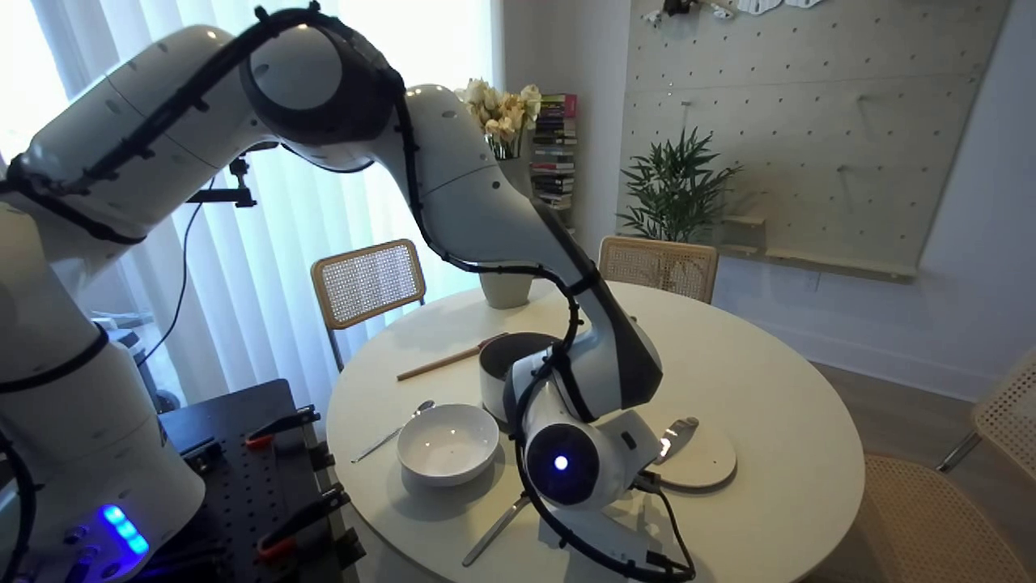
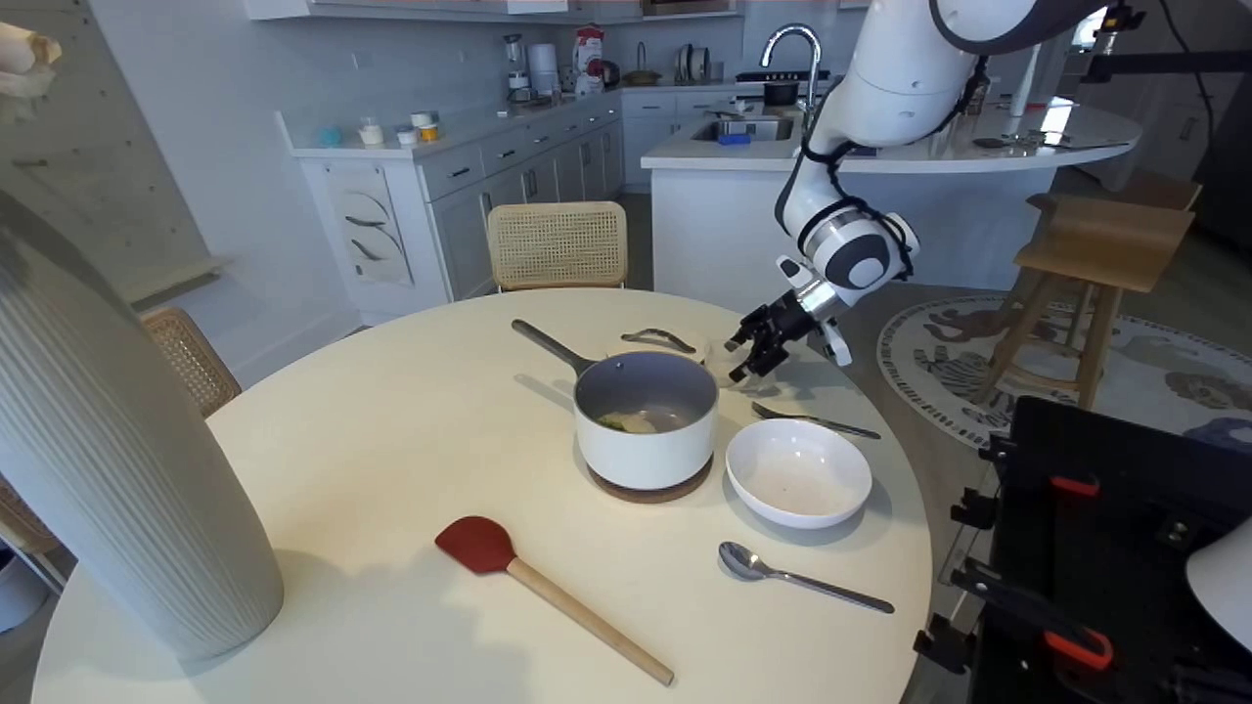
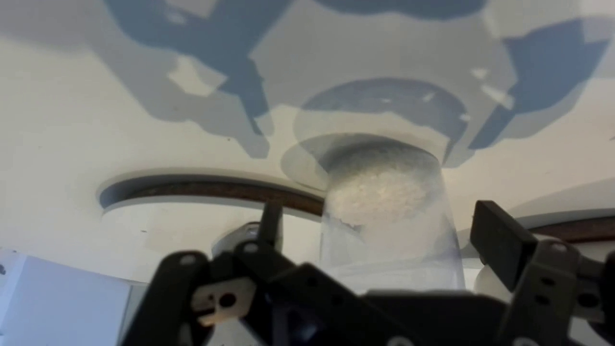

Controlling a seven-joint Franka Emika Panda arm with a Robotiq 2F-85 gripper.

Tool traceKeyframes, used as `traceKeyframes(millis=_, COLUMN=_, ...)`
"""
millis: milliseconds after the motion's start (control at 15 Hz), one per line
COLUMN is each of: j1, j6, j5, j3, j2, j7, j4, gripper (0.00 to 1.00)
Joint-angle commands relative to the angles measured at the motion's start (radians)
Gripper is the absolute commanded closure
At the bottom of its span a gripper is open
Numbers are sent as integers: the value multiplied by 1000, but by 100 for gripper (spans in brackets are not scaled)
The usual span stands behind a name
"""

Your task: Pour the contents of the colourless cup into the white pot

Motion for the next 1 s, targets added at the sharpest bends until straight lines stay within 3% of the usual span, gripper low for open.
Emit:
traceKeyframes(millis=0, j1=22, j6=-17, j5=26, j3=-21, j2=6, j7=0, j4=11, gripper=0)
traceKeyframes(millis=467, j1=25, j6=-24, j5=24, j3=-15, j2=19, j7=0, j4=18, gripper=2)
traceKeyframes(millis=533, j1=25, j6=-26, j5=24, j3=-15, j2=21, j7=0, j4=19, gripper=26)
traceKeyframes(millis=667, j1=25, j6=-31, j5=25, j3=-15, j2=24, j7=0, j4=22, gripper=31)
traceKeyframes(millis=867, j1=25, j6=-35, j5=27, j3=-15, j2=26, j7=0, j4=22, gripper=57)
traceKeyframes(millis=933, j1=24, j6=-40, j5=28, j3=-16, j2=23, j7=0, j4=22, gripper=61)
